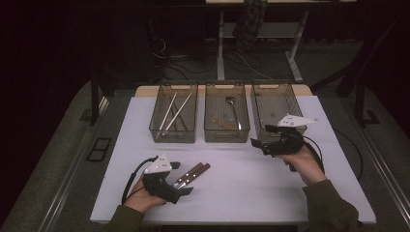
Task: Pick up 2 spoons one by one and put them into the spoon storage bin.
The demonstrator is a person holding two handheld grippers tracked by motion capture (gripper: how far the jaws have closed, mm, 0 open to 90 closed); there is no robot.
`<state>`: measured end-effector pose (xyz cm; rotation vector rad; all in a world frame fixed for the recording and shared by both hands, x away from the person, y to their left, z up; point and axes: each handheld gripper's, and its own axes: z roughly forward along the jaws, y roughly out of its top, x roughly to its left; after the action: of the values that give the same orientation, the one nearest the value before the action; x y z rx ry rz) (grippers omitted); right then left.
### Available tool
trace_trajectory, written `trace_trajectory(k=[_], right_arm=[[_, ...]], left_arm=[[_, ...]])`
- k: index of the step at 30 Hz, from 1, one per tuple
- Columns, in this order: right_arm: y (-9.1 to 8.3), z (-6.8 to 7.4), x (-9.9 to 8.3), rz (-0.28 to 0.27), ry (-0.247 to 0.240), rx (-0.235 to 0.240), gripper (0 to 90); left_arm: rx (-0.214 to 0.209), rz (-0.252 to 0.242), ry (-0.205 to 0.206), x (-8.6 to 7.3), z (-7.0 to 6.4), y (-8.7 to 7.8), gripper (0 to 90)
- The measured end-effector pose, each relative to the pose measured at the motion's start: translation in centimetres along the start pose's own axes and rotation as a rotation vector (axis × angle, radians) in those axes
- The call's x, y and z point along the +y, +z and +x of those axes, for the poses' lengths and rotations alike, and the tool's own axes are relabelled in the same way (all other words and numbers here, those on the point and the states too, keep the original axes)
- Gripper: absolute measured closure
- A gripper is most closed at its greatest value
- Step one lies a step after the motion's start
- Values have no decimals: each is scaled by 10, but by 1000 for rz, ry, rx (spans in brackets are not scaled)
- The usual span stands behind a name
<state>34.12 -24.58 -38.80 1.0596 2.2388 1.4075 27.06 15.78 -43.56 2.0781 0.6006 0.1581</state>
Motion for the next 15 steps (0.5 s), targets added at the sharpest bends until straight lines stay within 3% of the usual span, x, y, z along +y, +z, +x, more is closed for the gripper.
trace_trajectory(k=[6, 15], right_arm=[[-14, 9, -22, -3, -8, -7, 162], [-31, 12, -60, 18, -6, 0, 162]], left_arm=[[4, -4, 6, 0, 0, -2, 7], [13, -1, 10, 1, -1, -3, 8]])
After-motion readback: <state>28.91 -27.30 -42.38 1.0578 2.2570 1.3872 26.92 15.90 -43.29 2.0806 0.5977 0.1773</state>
